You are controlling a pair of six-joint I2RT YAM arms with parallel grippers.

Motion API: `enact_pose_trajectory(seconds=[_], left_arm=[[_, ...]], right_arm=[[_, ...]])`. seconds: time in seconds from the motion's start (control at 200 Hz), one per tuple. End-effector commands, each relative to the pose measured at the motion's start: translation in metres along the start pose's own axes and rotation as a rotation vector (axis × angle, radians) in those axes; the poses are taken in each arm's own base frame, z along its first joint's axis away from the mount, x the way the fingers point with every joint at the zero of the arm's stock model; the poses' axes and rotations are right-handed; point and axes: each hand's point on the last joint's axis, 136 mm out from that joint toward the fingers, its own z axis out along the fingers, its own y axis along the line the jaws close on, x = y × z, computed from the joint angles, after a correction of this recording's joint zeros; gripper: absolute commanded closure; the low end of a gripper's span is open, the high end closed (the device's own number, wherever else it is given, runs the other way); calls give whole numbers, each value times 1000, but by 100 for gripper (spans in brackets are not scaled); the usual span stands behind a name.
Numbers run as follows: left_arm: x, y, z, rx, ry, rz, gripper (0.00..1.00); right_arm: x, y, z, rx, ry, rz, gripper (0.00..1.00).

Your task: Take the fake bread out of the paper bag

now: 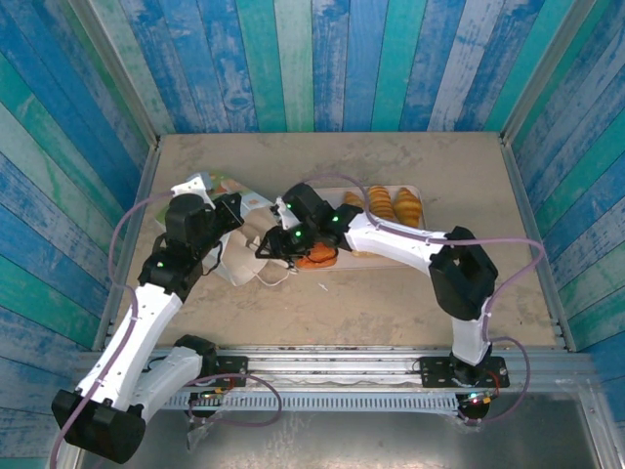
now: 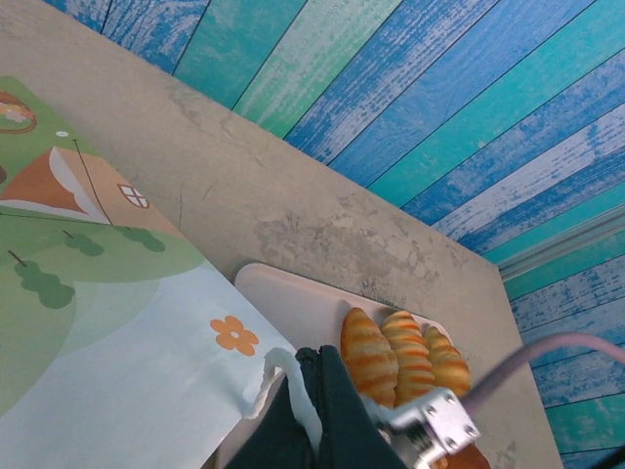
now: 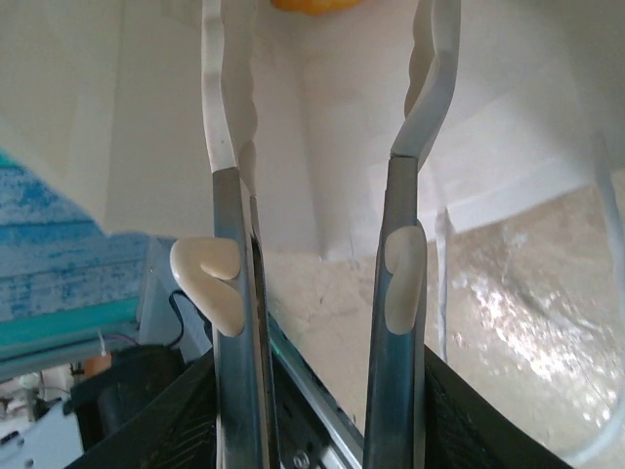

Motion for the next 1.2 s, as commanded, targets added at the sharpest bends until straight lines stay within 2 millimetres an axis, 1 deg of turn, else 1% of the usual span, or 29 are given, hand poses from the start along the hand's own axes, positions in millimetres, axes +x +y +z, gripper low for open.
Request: enact_pose_trajectory(seconds=[0.0,0.09,0.245,0.391,0.596,0.912,0.977,1.197], left_arm=[[-14,-14,-5,48,-41,-6,100],[-14,-14,-7,48,-39,-1,100],[-14,-12,-9,42,-52,-3,100],[-15,-12,-10,44,-54,-3,100],[-15,-14,-10,50,-47,-3,100],[-14,-13,-12,49,-54,-6,100],[-14,-14,-13,53,-52,-5,100],[-13,-15,-10,60,-46,-8,100]], right_arm=[[-18,11,4,-19,-61,17,54],[-24,6,9,2,-76,23,54],[-27,0,18,14,-76,41,54],[-31,3,20,1,-85,39,54],[-31,4,24,-8,-80,41,53],[-37,-2,27,10,-110,70,52],[-39,0,28,6,-115,74,51],[-45,4,40,-18,-101,88,48]])
